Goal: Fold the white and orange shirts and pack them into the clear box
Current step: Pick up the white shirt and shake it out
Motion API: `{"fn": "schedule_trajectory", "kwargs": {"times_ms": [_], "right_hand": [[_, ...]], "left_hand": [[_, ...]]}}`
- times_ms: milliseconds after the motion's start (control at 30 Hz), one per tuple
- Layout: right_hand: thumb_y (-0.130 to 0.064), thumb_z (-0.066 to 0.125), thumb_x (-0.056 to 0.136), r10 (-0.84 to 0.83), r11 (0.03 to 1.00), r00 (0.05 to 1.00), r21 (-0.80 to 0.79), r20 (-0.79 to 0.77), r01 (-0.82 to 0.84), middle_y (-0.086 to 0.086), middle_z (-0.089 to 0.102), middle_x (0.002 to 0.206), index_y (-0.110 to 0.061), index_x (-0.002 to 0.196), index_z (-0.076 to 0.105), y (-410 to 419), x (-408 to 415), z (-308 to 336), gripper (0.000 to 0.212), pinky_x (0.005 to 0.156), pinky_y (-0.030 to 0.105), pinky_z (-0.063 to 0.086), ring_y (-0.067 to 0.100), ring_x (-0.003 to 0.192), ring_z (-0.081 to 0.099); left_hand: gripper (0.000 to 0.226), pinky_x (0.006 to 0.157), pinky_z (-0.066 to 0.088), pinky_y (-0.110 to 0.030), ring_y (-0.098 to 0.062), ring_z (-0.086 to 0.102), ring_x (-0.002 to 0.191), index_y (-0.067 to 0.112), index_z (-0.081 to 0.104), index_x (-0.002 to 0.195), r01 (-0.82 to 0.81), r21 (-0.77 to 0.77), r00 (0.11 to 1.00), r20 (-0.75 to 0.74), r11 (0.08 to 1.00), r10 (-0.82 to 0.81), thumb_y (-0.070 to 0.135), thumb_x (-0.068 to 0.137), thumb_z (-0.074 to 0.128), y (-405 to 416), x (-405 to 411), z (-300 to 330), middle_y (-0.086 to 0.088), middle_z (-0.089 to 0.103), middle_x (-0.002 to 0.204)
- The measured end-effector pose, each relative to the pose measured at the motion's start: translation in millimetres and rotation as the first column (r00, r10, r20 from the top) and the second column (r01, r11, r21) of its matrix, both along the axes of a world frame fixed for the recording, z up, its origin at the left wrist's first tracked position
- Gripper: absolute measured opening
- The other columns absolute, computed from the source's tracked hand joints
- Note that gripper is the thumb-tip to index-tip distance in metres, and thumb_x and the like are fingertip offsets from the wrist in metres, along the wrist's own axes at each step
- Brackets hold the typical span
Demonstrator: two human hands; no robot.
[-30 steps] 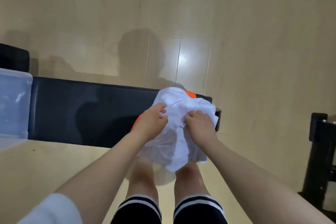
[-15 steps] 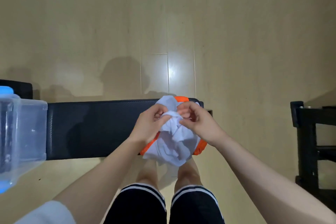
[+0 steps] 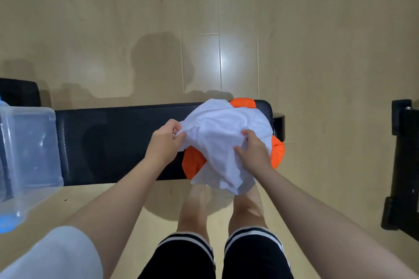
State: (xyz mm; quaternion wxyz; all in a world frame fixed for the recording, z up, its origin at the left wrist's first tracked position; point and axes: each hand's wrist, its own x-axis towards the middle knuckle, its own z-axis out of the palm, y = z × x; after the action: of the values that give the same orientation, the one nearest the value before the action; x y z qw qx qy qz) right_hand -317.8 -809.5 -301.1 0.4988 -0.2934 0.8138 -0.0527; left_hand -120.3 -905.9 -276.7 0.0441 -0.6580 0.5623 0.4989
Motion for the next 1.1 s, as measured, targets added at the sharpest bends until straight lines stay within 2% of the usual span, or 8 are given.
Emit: {"fn": "schedule_trajectory", "kwargs": {"times_ms": [167,233,400,567,700,767,967,1100], "right_hand": [[-0.016,0.058,0.086,-0.184,0.981,0.983,-0.067,-0.014,0.183,-0.004,0.056,0.075,-0.009,0.088,0.058,-7.8,2.1,12.8,0.007,0.06,0.014,0.037,0.017,0.078,0.052],[-0.014,0.06,0.086,-0.304,0.941,0.949,-0.129,0.085,0.313,-0.005,0.051,0.067,-0.011,0.076,0.055,-17.6,-0.3,30.7,0.012,0.059,0.015,0.038,0.013,0.067,0.049],[-0.005,0.057,0.089,-0.417,0.844,0.842,-0.198,0.343,0.499,0.002,0.043,0.06,-0.012,0.067,0.05,-48.4,-5.9,95.9,0.024,0.045,0.013,0.041,0.001,0.043,0.041],[-0.006,0.056,0.09,-0.548,0.708,0.648,-0.12,0.528,0.696,0.006,0.049,0.062,-0.01,0.074,0.055,-74.3,1.9,167.1,0.016,0.039,0.015,0.041,0.006,0.04,0.048],[-0.004,0.055,0.09,-0.583,0.605,0.507,-0.077,0.634,0.792,0.007,0.052,0.064,-0.007,0.076,0.056,-88.2,3.6,219.8,0.014,0.041,0.012,0.045,0.003,0.04,0.05],[-0.003,0.054,0.09,-0.57,0.569,0.511,-0.139,0.644,0.81,0.007,0.048,0.064,-0.008,0.075,0.055,-93.2,0.0,245.2,0.015,0.041,0.011,0.045,0.002,0.039,0.047],[-0.003,0.053,0.091,-0.523,0.453,0.577,-0.369,0.627,0.812,-0.007,0.055,0.044,-0.01,0.071,0.054,-100.2,-21.5,302.7,0.021,0.041,0.012,0.04,0.004,0.041,0.045],[-0.012,0.046,0.096,-0.36,0.446,0.627,-0.463,0.69,0.766,0.001,0.062,0.076,-0.016,0.093,0.06,-94.8,-19.3,331.3,0.014,0.059,0.017,0.044,0.01,0.063,0.052]], "left_hand": [[0.007,0.057,0.035,-0.023,-0.017,0.045,0.071,0.011,0.05,0.083,0.001,0.013,0.997,0.071,1.0,-0.002,0.016,0.089,0.051,-0.9,8.0,-2.5,0.0,0.049,0.076],[0.01,0.067,0.038,-0.026,-0.02,0.047,0.083,0.008,0.053,0.096,-0.014,-0.05,0.998,0.069,0.999,0.017,0.012,0.087,0.052,-1.0,7.2,4.9,-0.004,0.052,0.09],[0.027,0.084,0.041,-0.017,0.002,0.05,0.099,0.012,0.055,0.113,0.034,-0.054,0.935,-0.35,0.998,-0.051,0.022,0.088,0.057,4.5,-29.7,63.7,0.008,0.053,0.107],[0.039,0.083,0.039,-0.01,0.001,0.052,0.1,0.03,0.05,0.112,0.034,-0.053,0.885,-0.462,0.998,-0.054,0.028,0.079,0.07,19.1,-60.7,120.1,0.013,0.056,0.11],[0.019,0.071,0.036,-0.01,-0.012,0.052,0.091,0.014,0.057,0.103,-0.07,-0.205,0.918,-0.395,0.976,-0.017,0.02,0.086,0.062,11.6,-68.6,161.7,0.009,0.055,0.09],[0.002,0.059,0.036,-0.01,-0.009,0.05,0.073,0.016,0.059,0.089,-0.111,-0.193,0.903,-0.43,0.975,0.018,0.018,0.089,0.059,1.6,-64.7,185.1,0.007,0.053,0.074],[0.022,0.054,0.036,-0.018,-0.002,0.044,0.053,0.022,0.057,0.065,-0.186,-0.303,0.804,-0.593,0.935,-0.032,0.012,0.083,0.066,-34.8,-50.4,266.0,0.012,0.054,0.055],[0.014,0.061,0.041,-0.028,-0.013,0.051,0.062,0.011,0.061,0.072,-0.229,-0.316,0.719,-0.693,0.921,-0.059,0.017,0.083,0.066,-56.8,-62.0,327.2,0.0,0.057,0.066]]}}
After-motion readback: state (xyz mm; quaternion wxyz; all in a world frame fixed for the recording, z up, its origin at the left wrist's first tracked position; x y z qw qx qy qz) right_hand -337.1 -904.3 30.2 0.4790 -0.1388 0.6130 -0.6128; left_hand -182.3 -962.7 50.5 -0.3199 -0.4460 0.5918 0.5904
